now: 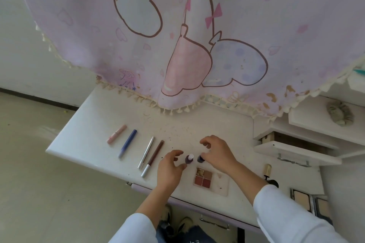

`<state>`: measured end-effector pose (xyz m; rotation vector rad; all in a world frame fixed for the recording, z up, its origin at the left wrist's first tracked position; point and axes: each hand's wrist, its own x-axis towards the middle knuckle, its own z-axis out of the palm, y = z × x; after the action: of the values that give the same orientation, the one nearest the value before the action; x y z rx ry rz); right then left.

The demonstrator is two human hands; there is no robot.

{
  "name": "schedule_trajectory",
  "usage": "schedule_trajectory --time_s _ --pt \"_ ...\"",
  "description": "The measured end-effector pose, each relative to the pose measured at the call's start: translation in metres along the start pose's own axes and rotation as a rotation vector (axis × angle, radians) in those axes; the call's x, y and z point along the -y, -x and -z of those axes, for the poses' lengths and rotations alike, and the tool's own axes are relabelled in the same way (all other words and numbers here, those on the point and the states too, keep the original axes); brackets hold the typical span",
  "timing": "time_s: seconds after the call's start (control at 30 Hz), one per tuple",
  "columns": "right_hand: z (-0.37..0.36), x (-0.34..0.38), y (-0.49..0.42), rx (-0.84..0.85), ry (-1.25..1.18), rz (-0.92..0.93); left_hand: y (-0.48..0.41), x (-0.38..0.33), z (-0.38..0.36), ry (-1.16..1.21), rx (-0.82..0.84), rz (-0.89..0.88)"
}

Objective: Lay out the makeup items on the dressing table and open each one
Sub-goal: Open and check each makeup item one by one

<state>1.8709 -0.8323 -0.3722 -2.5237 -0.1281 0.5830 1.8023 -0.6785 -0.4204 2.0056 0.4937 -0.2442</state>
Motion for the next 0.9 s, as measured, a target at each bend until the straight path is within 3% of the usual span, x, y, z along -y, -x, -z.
schedule_trajectory --time_s 0.17,0.37,0.6,0.9 --pt "0.01 0.031 -0.013 -0.061 -0.061 0.119 0.018 0.01 0.031 0.071 -0.206 0.046" --pt "-0.029 0.071 -0.017 0.026 -0.045 0.229 0.042 0.043 0.062 0.112 -0.379 0.173" --pt "-0.086 0.09 -0.006 0.212 0.165 0.23 0.041 0.064 0.073 -0.039 -0.243 0.266" --pt "-0.117 0.096 -0.004 0.146 0.285 0.137 0.022 0.07 0.095 -0.333 0.011 0.142"
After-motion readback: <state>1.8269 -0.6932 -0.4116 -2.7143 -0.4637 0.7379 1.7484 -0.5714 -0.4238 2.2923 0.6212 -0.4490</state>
